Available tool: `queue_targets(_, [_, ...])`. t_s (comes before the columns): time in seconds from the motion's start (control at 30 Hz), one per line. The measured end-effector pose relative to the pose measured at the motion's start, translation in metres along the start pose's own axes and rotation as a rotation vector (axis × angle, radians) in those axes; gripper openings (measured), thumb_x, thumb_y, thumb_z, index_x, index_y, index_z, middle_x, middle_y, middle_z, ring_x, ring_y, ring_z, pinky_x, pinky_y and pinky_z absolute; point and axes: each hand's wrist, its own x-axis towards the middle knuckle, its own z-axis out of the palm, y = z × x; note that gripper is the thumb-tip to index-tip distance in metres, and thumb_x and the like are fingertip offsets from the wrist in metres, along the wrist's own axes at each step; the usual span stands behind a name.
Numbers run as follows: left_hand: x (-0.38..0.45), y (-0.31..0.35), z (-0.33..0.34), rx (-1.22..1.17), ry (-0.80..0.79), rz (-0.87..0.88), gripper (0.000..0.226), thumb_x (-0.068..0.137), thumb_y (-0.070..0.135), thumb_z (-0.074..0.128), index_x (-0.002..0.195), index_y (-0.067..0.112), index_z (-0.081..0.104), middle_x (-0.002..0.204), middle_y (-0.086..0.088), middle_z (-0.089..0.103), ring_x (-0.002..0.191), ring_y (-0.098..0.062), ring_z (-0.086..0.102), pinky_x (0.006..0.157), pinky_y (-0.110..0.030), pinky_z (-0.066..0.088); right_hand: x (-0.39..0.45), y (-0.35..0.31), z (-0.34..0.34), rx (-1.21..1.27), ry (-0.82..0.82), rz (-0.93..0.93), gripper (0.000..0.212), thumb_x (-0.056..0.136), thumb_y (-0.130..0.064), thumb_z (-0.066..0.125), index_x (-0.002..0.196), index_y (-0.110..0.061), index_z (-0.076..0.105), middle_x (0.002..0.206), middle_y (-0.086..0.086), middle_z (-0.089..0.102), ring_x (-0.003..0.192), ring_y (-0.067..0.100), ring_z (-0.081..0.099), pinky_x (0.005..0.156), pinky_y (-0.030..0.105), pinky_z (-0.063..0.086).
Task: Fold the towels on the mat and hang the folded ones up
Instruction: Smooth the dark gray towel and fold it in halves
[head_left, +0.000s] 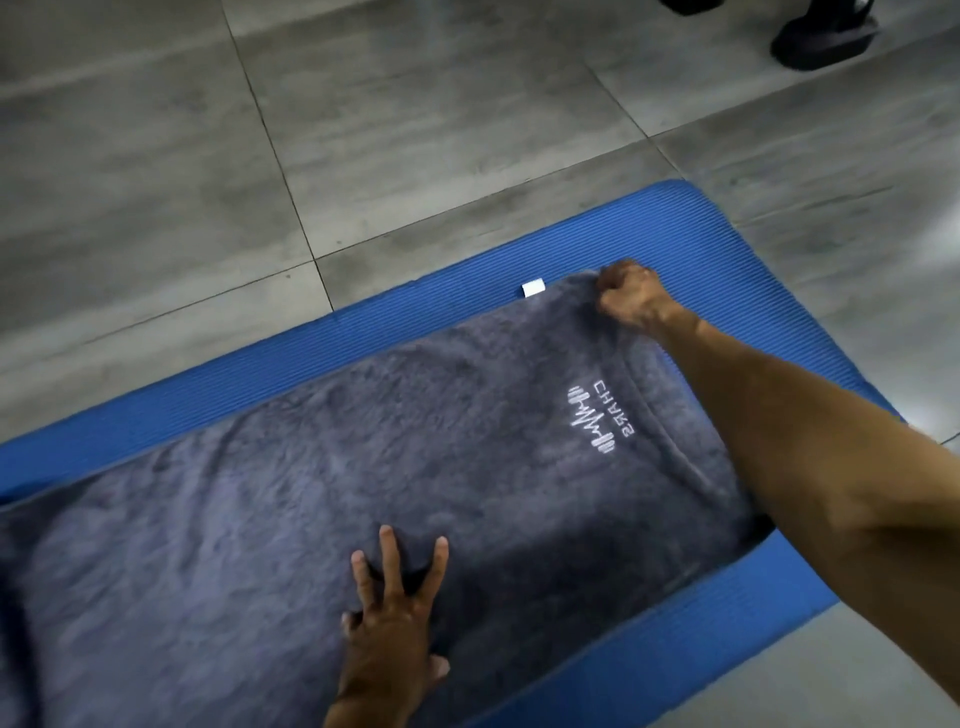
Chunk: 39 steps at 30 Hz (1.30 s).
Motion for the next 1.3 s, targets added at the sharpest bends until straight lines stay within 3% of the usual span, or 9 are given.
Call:
queue_targets(0.2, [0.0, -0.003, 0.002, -0.035, -0.009, 0.009, 0.125, 0.077, 0.048, 0.072, 0.12, 0.051, -0.045, 0.142, -0.008, -0.051, 0.14, -0.044, -0.025, 0.108, -0.057, 0.032, -0.053, -0.008, 0.008, -0.047, 0.06, -0.093, 0.079, 0.077, -0.039, 0.046, 0.153, -0.025, 0.028, 0.164, 0.005, 0.004, 0.149, 0.034, 0.006, 0.122, 0.044, 0.012])
queue_targets(0.33, [0.002, -0.003, 0.005, -0.038, 0.035, 0.017, 0.122, 0.077, 0.048, 0.072, 0.128, 0.044, -0.039, 0.143, -0.009, -0.049, 0.141, -0.045, -0.024, 0.108, -0.057, 0.031, -0.165, 0.042, 0.059, -0.029, 0.221, -0.238, 0.07, 0.088, -0.036, 0.042, 0.154, -0.019, 0.023, 0.162, 0.011, 0.014, 0.146, 0.036, 0.02, 0.119, 0.048, 0.022])
queue_targets(0.53, [0.006, -0.007, 0.01, -0.133, 0.006, 0.004, 0.117, 0.079, 0.041, 0.074, 0.137, 0.052, -0.028, 0.142, -0.004, -0.052, 0.139, -0.043, -0.03, 0.109, -0.063, 0.024, -0.244, 0.171, 0.078, -0.425, 0.151, -0.003, 0.071, 0.093, -0.064, 0.008, 0.154, -0.028, 0.02, 0.162, -0.001, 0.018, 0.146, 0.033, 0.022, 0.116, 0.053, 0.022])
queue_targets(0.73, [-0.002, -0.007, 0.021, -0.142, 0.058, 0.045, 0.103, 0.087, 0.031, 0.065, 0.145, 0.047, -0.02, 0.147, 0.002, -0.046, 0.138, -0.037, -0.035, 0.112, -0.064, 0.009, -0.239, 0.123, 0.074, -0.38, 0.224, -0.132, 0.068, 0.095, -0.053, 0.02, 0.149, -0.013, 0.036, 0.158, 0.014, 0.028, 0.146, 0.041, 0.019, 0.117, 0.055, 0.017])
queue_targets(0.83, [-0.022, -0.016, 0.038, -0.094, 0.325, 0.193, 0.086, 0.077, 0.027, 0.072, 0.149, 0.036, 0.025, 0.162, -0.003, 0.0, 0.149, -0.029, 0.006, 0.111, -0.055, 0.031, -0.245, 0.066, 0.099, -0.367, 0.223, -0.34, 0.062, 0.097, -0.048, 0.024, 0.143, -0.012, 0.044, 0.156, 0.014, 0.032, 0.145, 0.038, 0.023, 0.116, 0.052, 0.02])
queue_targets(0.9, [-0.038, -0.033, 0.057, -0.161, 0.459, 0.266, 0.073, 0.05, 0.025, 0.083, 0.121, 0.031, 0.063, 0.143, -0.005, 0.049, 0.128, -0.024, 0.052, 0.091, -0.041, 0.054, -0.253, 0.014, 0.125, -0.322, 0.182, -0.526, 0.059, 0.097, -0.046, 0.027, 0.136, -0.01, 0.053, 0.151, 0.015, 0.04, 0.142, 0.038, 0.03, 0.114, 0.053, 0.027])
queue_targets(1.0, [-0.067, -0.053, 0.091, -0.263, 0.522, 0.301, 0.068, 0.048, 0.031, 0.075, 0.115, 0.033, 0.064, 0.13, 0.004, 0.059, 0.116, -0.018, 0.059, 0.094, -0.034, 0.053, -0.268, -0.069, 0.167, -0.247, 0.016, -0.751, 0.056, 0.097, -0.045, 0.027, 0.129, -0.012, 0.059, 0.147, 0.013, 0.046, 0.134, 0.037, 0.04, 0.108, 0.054, 0.037])
queue_targets(1.17, [-0.108, -0.117, 0.117, -0.544, 0.795, -0.098, 0.065, 0.066, 0.025, 0.039, 0.131, 0.025, 0.044, 0.122, -0.005, 0.059, 0.105, -0.03, 0.057, 0.092, -0.037, 0.05, -0.296, -0.212, 0.246, -0.097, -0.247, -1.113, 0.053, 0.098, -0.041, 0.032, 0.123, -0.006, 0.063, 0.133, 0.015, 0.058, 0.119, 0.034, 0.056, 0.104, 0.041, 0.043])
queue_targets(1.3, [-0.137, -0.2, 0.122, -0.809, 1.137, -0.828, 0.045, 0.077, 0.026, 0.041, 0.116, 0.012, 0.054, 0.103, -0.014, 0.06, 0.09, -0.038, 0.054, 0.08, -0.049, 0.048, -0.318, -0.318, 0.299, -0.09, -0.306, -1.234, 0.033, 0.094, -0.022, 0.051, 0.125, -0.013, 0.058, 0.108, 0.01, 0.07, 0.094, 0.034, 0.066, 0.082, 0.041, 0.053])
